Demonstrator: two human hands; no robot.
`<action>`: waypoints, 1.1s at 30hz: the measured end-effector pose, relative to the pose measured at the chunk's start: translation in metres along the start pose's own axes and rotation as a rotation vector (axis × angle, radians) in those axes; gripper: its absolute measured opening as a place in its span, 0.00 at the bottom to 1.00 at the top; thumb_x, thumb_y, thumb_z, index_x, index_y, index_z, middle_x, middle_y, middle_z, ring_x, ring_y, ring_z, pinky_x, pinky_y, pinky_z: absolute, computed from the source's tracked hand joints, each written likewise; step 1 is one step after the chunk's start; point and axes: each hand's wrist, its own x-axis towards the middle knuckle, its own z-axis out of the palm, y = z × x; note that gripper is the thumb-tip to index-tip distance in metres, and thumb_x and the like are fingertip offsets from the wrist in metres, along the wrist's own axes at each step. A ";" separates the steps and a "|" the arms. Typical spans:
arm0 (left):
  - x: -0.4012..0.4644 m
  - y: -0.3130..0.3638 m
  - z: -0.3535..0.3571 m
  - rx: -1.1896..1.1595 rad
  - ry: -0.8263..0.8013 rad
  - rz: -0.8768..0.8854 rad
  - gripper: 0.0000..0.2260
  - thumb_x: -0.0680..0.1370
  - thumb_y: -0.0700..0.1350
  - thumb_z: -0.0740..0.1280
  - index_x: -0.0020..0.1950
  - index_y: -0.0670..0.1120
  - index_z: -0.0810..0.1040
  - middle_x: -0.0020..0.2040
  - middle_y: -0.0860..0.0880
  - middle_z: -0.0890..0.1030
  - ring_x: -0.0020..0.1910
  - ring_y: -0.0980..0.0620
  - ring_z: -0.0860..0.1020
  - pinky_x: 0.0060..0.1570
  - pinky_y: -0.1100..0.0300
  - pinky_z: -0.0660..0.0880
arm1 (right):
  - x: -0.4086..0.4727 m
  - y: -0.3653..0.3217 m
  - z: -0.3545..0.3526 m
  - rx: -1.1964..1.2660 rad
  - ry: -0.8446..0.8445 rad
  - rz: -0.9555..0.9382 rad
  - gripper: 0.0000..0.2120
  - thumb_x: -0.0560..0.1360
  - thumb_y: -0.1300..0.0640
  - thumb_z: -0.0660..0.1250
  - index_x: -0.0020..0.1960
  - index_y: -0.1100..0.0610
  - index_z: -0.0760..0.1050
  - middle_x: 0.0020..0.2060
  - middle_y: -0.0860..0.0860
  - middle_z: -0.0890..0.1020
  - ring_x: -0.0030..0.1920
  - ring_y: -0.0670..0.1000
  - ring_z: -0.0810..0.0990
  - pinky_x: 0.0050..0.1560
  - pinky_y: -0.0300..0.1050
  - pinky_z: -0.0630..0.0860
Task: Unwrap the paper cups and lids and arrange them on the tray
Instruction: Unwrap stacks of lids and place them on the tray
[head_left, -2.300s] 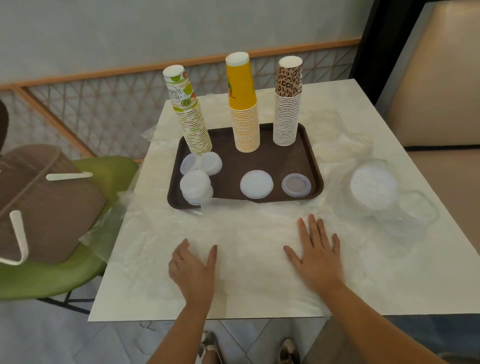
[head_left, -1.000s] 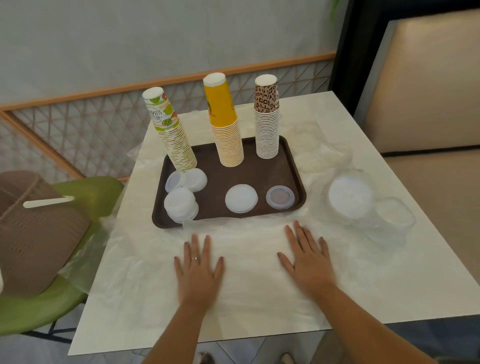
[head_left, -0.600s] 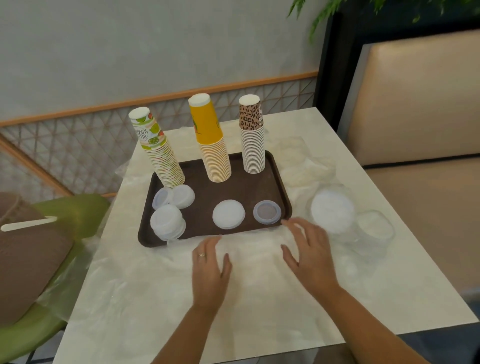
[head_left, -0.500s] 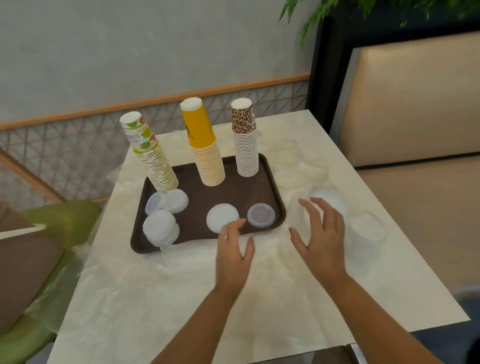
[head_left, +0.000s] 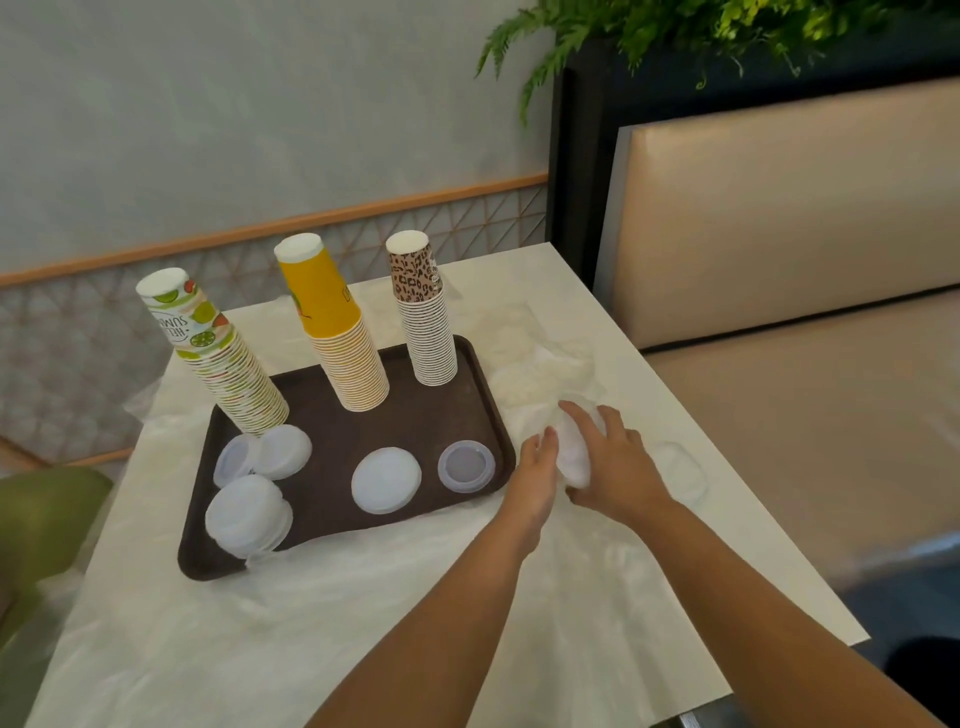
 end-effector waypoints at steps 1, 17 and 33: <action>0.002 -0.001 -0.001 -0.010 0.008 -0.013 0.35 0.70 0.71 0.52 0.73 0.54 0.62 0.71 0.51 0.68 0.69 0.49 0.68 0.70 0.47 0.63 | 0.001 0.001 0.000 0.033 0.016 0.010 0.48 0.66 0.49 0.74 0.76 0.43 0.46 0.70 0.53 0.58 0.60 0.58 0.69 0.56 0.46 0.73; -0.005 0.037 -0.015 -0.286 0.091 0.088 0.19 0.81 0.58 0.56 0.70 0.55 0.66 0.69 0.54 0.69 0.68 0.53 0.68 0.67 0.51 0.65 | -0.013 -0.011 -0.042 1.034 0.357 0.080 0.45 0.67 0.61 0.76 0.71 0.37 0.53 0.65 0.42 0.64 0.63 0.42 0.65 0.58 0.40 0.66; -0.095 0.045 -0.129 -0.493 -0.061 0.178 0.32 0.68 0.59 0.72 0.69 0.56 0.67 0.65 0.49 0.76 0.62 0.46 0.76 0.52 0.43 0.78 | -0.066 -0.123 -0.067 1.457 -0.228 -0.262 0.40 0.62 0.30 0.70 0.70 0.38 0.60 0.65 0.39 0.73 0.63 0.42 0.75 0.54 0.42 0.77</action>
